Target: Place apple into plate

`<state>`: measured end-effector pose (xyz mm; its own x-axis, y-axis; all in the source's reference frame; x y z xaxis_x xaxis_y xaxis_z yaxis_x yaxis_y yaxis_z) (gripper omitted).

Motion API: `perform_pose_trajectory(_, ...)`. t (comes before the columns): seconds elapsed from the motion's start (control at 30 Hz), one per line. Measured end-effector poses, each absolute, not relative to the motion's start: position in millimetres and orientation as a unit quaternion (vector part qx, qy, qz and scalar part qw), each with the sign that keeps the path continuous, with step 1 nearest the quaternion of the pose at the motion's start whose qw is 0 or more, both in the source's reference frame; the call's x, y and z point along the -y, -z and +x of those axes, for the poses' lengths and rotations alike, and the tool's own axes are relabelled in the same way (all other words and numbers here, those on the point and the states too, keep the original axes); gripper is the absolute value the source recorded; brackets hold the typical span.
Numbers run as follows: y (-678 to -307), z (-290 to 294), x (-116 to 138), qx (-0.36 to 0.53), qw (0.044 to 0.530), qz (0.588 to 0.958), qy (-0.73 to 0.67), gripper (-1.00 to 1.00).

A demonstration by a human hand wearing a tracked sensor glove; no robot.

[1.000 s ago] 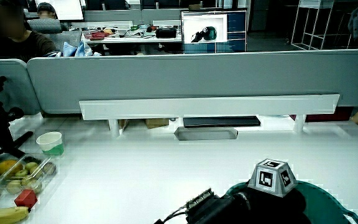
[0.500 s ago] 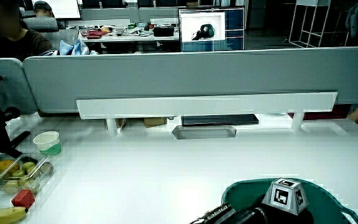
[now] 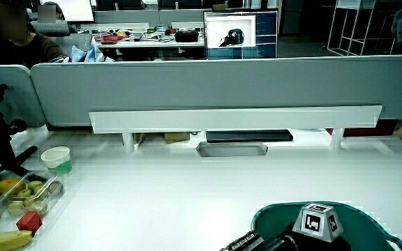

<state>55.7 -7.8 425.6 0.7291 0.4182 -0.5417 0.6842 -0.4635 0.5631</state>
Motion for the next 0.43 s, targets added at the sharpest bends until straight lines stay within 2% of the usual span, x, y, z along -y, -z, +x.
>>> perform_pose_trajectory(0.3, -418.9, 41.4, 8.2, -0.329, 0.389, 0.841, 0.183, -0.55)
perform_pose_trajectory(0.4, -409.1, 31.9, 10.8, -0.344, 0.361, 0.843, 0.200, -0.68)
perform_pose_trajectory(0.43, -409.0, 28.3, 12.1, -0.361, 0.338, 0.843, 0.213, -0.73)
